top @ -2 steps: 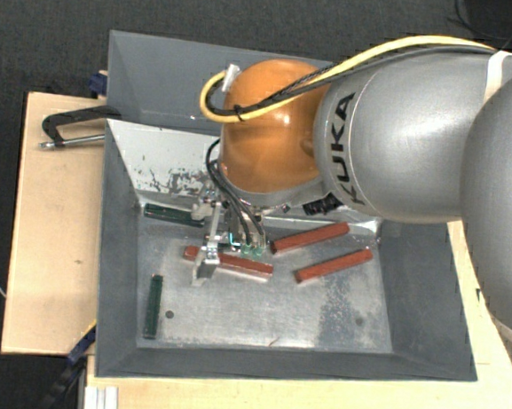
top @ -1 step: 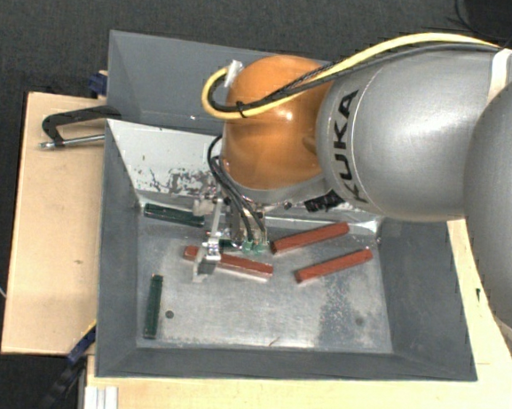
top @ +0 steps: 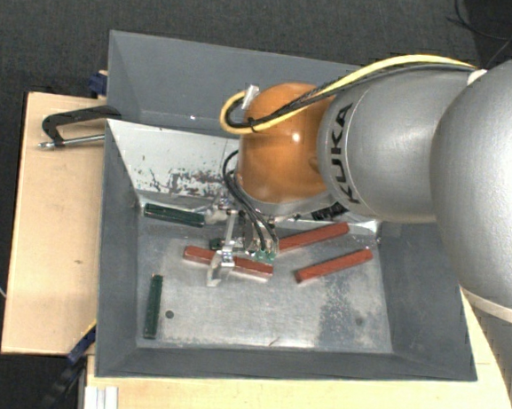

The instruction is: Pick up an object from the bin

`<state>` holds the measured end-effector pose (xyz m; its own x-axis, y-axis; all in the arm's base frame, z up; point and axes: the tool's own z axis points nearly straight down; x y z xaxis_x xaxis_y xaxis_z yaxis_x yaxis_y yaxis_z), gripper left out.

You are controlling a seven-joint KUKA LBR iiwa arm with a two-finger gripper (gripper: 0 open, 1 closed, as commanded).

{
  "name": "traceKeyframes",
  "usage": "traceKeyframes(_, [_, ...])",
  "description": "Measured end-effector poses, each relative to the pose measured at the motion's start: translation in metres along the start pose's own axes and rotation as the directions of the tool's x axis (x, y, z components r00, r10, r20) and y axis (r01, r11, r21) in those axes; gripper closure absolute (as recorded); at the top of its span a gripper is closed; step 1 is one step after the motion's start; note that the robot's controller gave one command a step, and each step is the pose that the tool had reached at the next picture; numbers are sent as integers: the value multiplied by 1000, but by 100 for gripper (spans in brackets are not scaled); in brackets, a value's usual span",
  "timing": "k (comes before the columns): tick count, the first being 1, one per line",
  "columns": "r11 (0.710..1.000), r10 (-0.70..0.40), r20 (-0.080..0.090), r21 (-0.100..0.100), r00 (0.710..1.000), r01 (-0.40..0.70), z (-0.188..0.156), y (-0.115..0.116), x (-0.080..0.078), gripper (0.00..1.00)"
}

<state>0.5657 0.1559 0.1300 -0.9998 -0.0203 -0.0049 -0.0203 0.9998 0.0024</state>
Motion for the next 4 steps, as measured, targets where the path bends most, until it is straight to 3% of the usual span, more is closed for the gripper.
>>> traceKeyframes(1, [1000, -25, -6, 1, 1000, 25, 10, -25, -8, 0])
traceKeyframes(2, [991, -135, 3, 0, 991, 135, 16, -72, -36, 0])
traceKeyframes(3, [999, 44, -1, 0, 999, -44, 56, -71, -37, 0])
traceKeyframes(4, [999, 41, -7, -1, 999, -41, 52, -70, -37, 100])
